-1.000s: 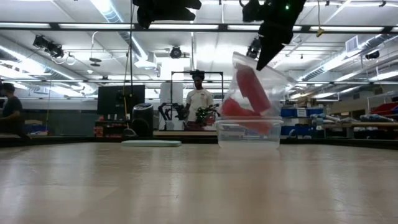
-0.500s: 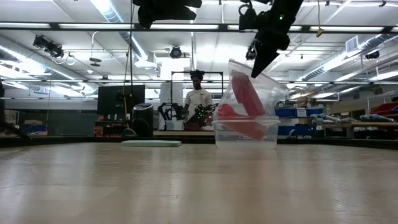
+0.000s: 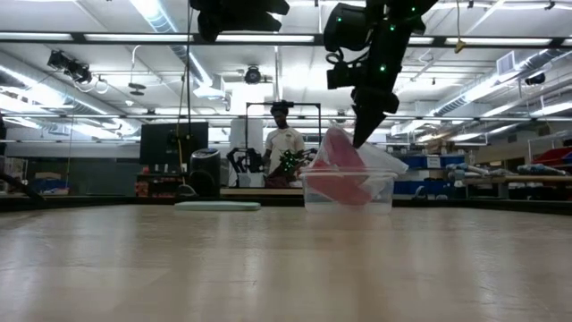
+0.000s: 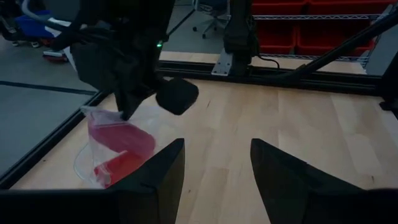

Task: Roll bandage
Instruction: Put the transparent zip bag into the green tupperware

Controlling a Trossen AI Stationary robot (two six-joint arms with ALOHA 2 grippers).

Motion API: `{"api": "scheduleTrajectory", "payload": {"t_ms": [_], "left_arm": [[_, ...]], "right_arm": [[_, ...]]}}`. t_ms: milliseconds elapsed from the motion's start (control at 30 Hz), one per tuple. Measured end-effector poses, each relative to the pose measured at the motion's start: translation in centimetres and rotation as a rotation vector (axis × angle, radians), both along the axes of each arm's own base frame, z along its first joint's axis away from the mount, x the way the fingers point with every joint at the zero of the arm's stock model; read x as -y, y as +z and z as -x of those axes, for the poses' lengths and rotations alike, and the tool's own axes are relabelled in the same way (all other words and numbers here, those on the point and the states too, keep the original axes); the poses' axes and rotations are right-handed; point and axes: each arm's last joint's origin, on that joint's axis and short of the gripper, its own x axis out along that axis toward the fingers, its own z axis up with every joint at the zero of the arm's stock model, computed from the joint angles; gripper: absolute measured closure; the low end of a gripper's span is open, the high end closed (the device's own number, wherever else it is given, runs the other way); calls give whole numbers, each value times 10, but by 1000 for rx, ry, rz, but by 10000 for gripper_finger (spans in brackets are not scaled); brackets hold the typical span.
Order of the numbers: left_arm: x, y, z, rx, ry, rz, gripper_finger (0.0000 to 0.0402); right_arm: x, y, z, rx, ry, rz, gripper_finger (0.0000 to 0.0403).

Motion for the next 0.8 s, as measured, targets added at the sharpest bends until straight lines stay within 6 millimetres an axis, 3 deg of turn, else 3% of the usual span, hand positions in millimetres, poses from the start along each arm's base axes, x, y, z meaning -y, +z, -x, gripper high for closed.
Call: {"api": "scheduleTrajectory", "payload": {"t_ms": [367, 633, 800], "left_arm": [[0, -3, 1, -34, 2, -7, 215], [0, -3, 1, -33, 7, 6, 215], [0, -4, 1, -36, 7, 5, 215]], "right_arm": [[15, 1, -6, 104, 20, -52, 375], [13, -27, -19, 39, 63, -147, 306], [16, -38, -23, 6, 53, -135, 285]]}}
